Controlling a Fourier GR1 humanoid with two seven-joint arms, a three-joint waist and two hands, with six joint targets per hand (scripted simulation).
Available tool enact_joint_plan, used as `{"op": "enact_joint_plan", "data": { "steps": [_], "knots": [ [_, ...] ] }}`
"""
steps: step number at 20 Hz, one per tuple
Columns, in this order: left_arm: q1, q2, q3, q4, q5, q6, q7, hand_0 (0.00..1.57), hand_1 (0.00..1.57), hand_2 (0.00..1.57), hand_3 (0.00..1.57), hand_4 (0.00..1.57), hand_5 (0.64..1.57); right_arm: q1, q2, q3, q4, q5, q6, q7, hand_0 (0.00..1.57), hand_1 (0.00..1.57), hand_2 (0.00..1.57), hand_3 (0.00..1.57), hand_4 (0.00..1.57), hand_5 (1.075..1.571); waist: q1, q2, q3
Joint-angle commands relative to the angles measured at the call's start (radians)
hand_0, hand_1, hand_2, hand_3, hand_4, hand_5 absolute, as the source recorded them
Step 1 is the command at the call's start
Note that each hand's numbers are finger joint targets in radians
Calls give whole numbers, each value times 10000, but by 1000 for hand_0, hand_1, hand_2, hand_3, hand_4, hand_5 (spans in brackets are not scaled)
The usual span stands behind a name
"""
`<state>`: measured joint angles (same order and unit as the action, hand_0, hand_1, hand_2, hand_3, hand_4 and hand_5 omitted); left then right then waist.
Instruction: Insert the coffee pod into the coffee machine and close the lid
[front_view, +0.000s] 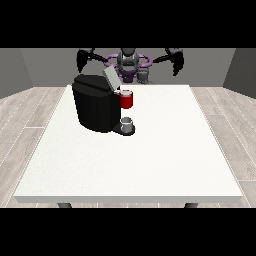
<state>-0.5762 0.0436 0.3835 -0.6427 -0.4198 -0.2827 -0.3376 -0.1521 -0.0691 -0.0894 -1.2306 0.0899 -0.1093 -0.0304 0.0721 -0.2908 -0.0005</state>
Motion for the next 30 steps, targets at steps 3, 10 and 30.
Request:
{"op": "enact_joint_plan", "data": {
  "steps": [3,10,30],
  "knots": [
    [964,-322,-68,-547,427,-45,148,0,0,0,0,390,1571,-512,-417,385,-911,-199,981,390,0,0,0,0,196,1571,218,-304,4],
    [1193,-430,-957,-2411,1651,-279,1265,0,0,0,0,360,1571,-1380,-998,-238,-497,-288,1039,227,0,0,0,0,0,1571,714,561,8],
    [2731,256,-1989,-6239,3056,-365,1854,0,0,0,0,338,1571,-4225,-955,-856,1427,-1315,934,1404,0,0,0,0,0,1571,1041,2673,5]
  ]
}}
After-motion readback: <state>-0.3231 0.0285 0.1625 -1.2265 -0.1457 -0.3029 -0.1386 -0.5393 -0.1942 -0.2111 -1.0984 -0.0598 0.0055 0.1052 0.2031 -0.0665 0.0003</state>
